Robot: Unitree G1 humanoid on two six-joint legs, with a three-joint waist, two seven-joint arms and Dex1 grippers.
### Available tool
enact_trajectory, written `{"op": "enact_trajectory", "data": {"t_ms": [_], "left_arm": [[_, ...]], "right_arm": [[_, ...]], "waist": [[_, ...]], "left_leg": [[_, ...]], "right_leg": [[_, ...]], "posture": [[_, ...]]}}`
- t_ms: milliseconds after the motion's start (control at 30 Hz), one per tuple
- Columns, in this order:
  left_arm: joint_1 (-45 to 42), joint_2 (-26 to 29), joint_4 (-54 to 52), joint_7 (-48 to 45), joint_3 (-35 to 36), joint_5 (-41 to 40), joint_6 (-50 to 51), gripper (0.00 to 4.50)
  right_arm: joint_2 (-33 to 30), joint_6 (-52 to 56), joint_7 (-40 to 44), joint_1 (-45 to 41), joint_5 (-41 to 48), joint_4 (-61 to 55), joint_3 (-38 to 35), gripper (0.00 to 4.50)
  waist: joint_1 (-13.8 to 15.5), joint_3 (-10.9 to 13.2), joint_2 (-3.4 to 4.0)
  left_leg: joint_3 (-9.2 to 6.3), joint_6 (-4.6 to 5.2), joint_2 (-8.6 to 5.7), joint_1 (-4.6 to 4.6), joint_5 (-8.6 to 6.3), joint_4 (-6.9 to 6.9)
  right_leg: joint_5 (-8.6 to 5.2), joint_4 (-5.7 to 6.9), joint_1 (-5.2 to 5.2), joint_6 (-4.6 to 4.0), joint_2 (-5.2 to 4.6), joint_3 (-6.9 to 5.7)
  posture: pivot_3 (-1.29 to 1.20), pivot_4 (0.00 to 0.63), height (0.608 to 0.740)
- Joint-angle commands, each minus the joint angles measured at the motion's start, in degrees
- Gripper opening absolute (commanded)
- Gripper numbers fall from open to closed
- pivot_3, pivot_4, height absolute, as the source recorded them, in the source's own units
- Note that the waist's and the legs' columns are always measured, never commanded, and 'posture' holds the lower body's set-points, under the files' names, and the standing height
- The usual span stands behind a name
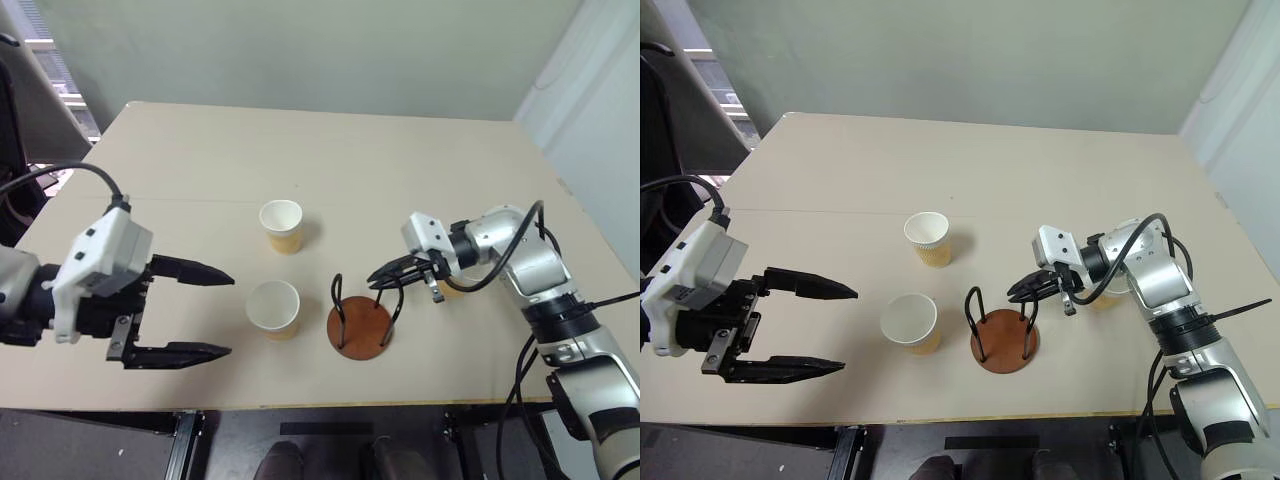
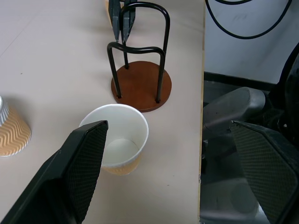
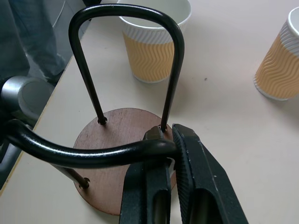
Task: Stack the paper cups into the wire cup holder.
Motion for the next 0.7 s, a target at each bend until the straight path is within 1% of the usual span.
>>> {"op": "enact_trajectory", "data": {"t_ms": [33, 67, 233, 367, 433, 700], "left_arm": [[-1.8, 1.1, -0.2, 0.6, 0.4, -1.2, 0.2, 4.50], [-2.0, 1.2, -0.2, 0.7, 0.2, -1.2, 0.2, 4.50], [-3.0, 1.3, 0.0, 1.2, -0.7, -1.2, 0.3, 4.50], [-3.9, 1.5, 0.2, 1.5, -1.7, -1.3, 0.1, 4.50], [-4.2, 1.4, 0.3, 1.6, -2.1, -1.2, 0.0, 4.50], [-5.9, 0.9, 1.9, 1.7, -5.3, -0.1, -2.0, 4.50]], "right_arm": [[-0.2, -0.2, -0.8, -1.0, -0.2, -1.4, -0.4, 0.56], [-0.2, -0.3, -1.0, -1.1, -0.5, -1.2, -0.4, 0.75], [-0.1, -0.6, -1.7, -1.2, -0.6, -1.3, -0.7, 2.41], [-1.4, -0.9, -1.1, -2.3, -0.1, -1.7, -1.9, 3.88], [-2.1, -1.3, -0.9, -3.1, 0.0, -1.9, -2.5, 4.48], [-8.4, 0.6, 2.0, -7.3, 3.6, -6.3, -6.2, 4.48]], "waist": [[0.0, 0.0, 0.00], [0.0, 0.0, 0.00], [0.0, 0.0, 0.00], [0.0, 0.0, 0.00], [0.0, 0.0, 0.00], [0.0, 0.0, 0.01]], "left_leg": [[0.00, 0.00, 0.00, 0.00, 0.00, 0.00], [0.00, 0.00, 0.00, 0.01, 0.00, 0.00], [0.00, 0.00, 0.00, 0.03, 0.00, 0.00], [0.00, 0.00, 0.00, 0.03, 0.00, -0.01], [0.00, 0.00, 0.00, 0.02, 0.00, -0.01], [0.00, 0.00, -0.01, 0.02, 0.00, -0.03]], "right_leg": [[0.00, 0.00, 0.00, 0.00, 0.00, 0.00], [0.00, 0.00, 0.00, 0.00, 0.00, 0.00], [0.00, 0.00, 0.02, 0.00, 0.00, 0.00], [0.00, 0.00, 0.02, 0.00, 0.00, 0.00], [0.00, -0.01, 0.01, 0.00, 0.00, 0.00], [0.00, -0.02, 0.03, 0.00, 0.00, 0.01]], "posture": [[0.00, 0.150, 0.740], [0.00, 0.150, 0.740], [0.00, 0.150, 0.740], [0.00, 0.150, 0.740], [0.00, 0.150, 0.740], [0.00, 0.150, 0.740]]}}
